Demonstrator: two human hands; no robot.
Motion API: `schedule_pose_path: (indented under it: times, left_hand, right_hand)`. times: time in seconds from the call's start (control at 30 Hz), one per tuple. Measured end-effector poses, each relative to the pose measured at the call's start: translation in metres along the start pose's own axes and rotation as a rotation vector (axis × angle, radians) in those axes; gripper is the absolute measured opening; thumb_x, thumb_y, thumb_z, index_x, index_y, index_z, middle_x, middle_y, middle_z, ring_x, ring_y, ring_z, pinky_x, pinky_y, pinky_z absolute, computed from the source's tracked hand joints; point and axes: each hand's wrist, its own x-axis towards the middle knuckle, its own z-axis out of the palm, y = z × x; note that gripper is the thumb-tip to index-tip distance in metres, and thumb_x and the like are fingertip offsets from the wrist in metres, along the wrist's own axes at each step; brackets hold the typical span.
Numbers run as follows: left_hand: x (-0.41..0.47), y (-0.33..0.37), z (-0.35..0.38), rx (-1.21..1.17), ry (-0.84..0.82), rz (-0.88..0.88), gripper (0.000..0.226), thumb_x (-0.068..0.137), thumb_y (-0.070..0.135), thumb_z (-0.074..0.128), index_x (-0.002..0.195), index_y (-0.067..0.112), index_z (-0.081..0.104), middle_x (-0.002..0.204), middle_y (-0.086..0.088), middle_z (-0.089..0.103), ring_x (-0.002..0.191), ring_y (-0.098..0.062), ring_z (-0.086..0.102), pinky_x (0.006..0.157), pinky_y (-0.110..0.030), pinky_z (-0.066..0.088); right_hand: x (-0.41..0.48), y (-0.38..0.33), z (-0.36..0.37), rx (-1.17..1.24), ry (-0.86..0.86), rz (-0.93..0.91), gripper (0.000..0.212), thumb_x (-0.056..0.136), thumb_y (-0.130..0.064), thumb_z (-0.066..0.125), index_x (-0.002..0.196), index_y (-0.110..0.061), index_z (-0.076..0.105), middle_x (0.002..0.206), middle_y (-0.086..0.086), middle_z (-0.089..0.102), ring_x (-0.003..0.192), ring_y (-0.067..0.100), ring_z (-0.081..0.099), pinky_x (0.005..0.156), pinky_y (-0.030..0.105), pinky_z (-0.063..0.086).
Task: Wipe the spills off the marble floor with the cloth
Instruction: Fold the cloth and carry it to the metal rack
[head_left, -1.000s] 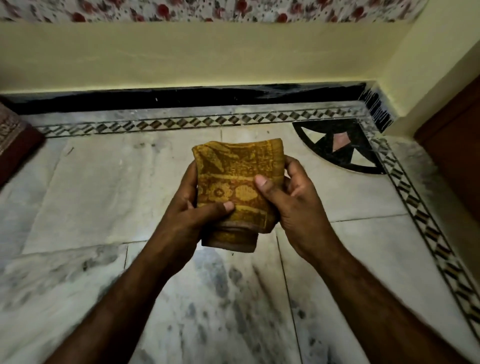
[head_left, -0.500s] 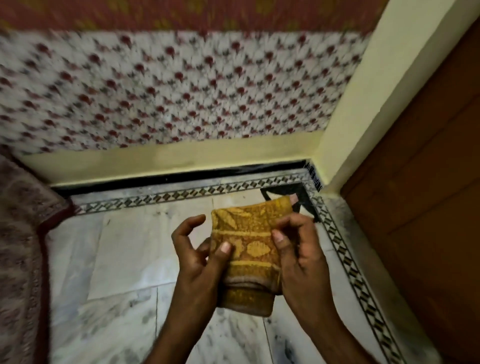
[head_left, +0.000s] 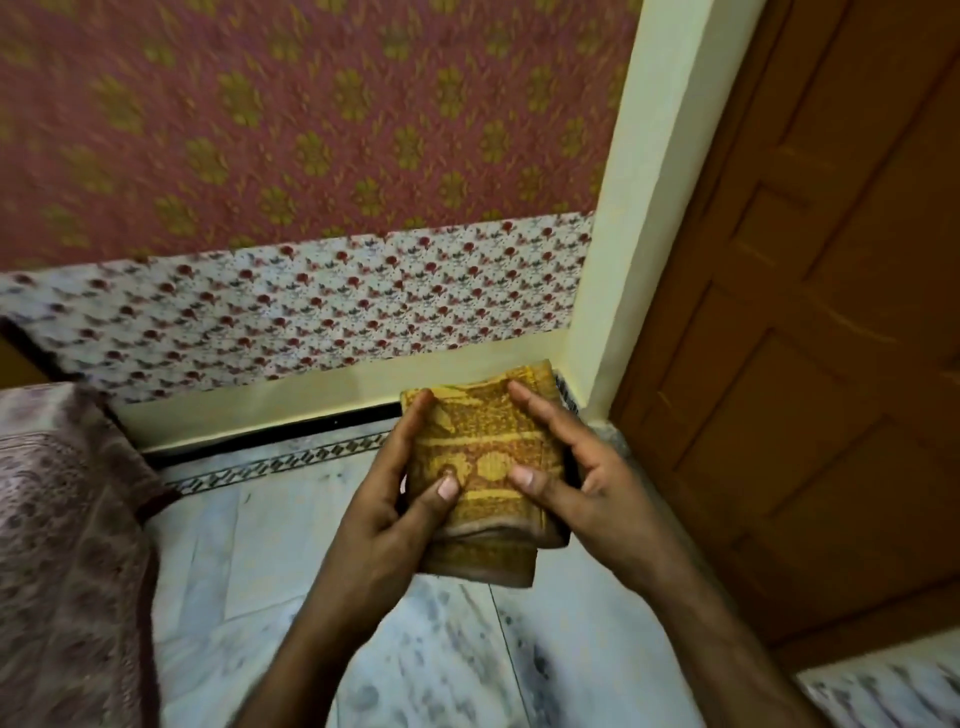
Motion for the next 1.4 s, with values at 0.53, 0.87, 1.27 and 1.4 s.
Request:
schedule_pose_path:
  times: [0.53,0.87,1.27,1.4]
  left_hand:
    - [-0.281,0.065,0.142,0.070,-0.168,0.042,0.069,0.094,0.019,0.063,0.148,0.051,0.036,0.155,0.009,0.042,0.129,-0.015,0.057,0.095,-0.048,0.057]
    - [-0.421,0.074,0.189,0.079,-0.372,0.091,0.072,0.099,0.006,0.058,0.153,0.044,0.029,0.151,0.017,0.042,0.123,-0.007,0.061,0.086,-0.031,0.059]
    - [-0.577,0.079,0.222,0.063,-0.587,0.092,0.070,0.099,0.007,0.059,0.148,0.047,0.031,0.147,0.018,0.044,0.123,-0.001,0.059,0.095,-0.034,0.057]
    - [-0.621,0.082,0.254,0.036,-0.714,0.123,0.070,0.098,0.006,0.060,0.149,0.044,0.031,0.142,0.026,0.044,0.124,0.000,0.058,0.099,-0.035,0.055]
  right_hand:
    - [-0.331,-0.103,-0.054,0.046,-0.103,0.066,0.098,0.077,-0.010,0.086,0.156,-0.045,0.040,0.161,-0.016,0.038,0.137,0.008,0.055,0.105,0.033,0.055]
    - [-0.511,-0.126,-0.037,-0.012,0.135,0.030,0.095,0.075,-0.020,0.092,0.149,-0.056,0.043,0.159,-0.015,0.037,0.143,0.016,0.048,0.110,0.046,0.053]
    - [-0.716,-0.151,0.012,-0.072,0.408,0.062,0.088,0.081,-0.021,0.086,0.151,-0.053,0.042,0.162,-0.017,0.034,0.145,0.013,0.044,0.113,0.049,0.049]
    - [-0.787,-0.165,0.012,-0.070,0.507,0.082,0.086,0.085,-0.017,0.085,0.150,-0.054,0.042,0.163,-0.014,0.034,0.146,0.018,0.046,0.112,0.053,0.050]
